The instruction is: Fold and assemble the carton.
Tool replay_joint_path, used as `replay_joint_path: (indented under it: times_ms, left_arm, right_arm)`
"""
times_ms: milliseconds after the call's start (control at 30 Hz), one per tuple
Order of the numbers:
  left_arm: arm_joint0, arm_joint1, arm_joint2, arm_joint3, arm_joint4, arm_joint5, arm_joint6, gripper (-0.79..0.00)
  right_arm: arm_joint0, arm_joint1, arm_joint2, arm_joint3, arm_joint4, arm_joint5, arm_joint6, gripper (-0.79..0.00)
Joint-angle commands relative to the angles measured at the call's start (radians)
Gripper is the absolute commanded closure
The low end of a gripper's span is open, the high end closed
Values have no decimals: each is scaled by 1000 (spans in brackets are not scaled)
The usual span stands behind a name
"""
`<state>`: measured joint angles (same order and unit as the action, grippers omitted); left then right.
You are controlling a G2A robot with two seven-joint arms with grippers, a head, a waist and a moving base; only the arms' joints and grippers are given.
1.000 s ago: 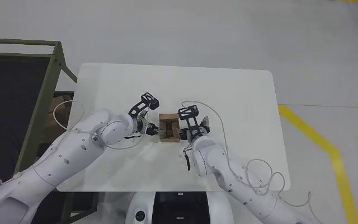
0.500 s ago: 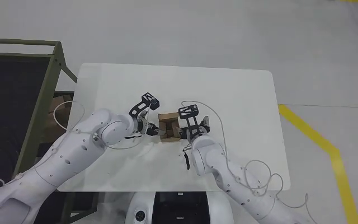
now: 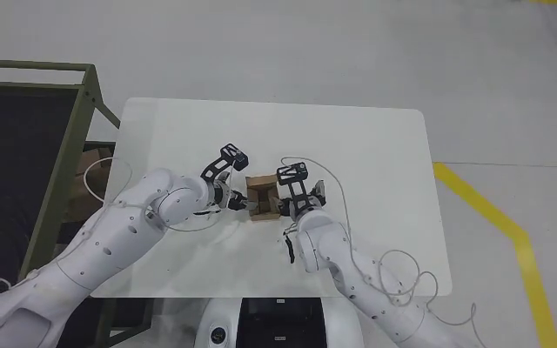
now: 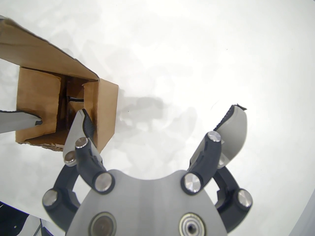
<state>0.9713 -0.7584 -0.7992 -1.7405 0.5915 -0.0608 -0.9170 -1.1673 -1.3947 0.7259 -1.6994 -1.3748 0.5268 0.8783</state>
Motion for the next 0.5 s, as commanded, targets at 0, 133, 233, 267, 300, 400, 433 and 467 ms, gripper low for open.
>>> replay_joint_path:
  times_ms: [0,133,233,267,300,400,433,467]
  left_arm:
    - [5,-1,-8,-3,2,0,9,-785]
    - [24,0,-30,-15,-1,-6,34,-785]
    - [39,2,-48,-28,-5,-16,44,-785]
    - [44,3,-55,-32,-5,-19,44,-785]
    - [49,4,-63,-37,-6,-22,47,-785]
    - [65,7,-87,-52,-13,-32,56,-785]
    - [71,8,-97,-57,-17,-34,66,-785]
    - [78,9,-106,-62,-21,-38,76,-785]
  right_arm:
    - [-9,-2,10,-6,5,-3,-16,-785]
    - [-32,-4,35,-21,19,-12,-54,-785]
    - [-54,-4,56,-37,35,-22,-87,-785]
    - [-61,-4,64,-42,40,-25,-99,-785]
    - [-69,-3,72,-47,46,-30,-110,-785]
    - [-91,-2,97,-65,70,-50,-138,-785]
    - [-98,-2,106,-69,75,-56,-147,-785]
    - [-105,-1,114,-74,82,-61,-156,-785]
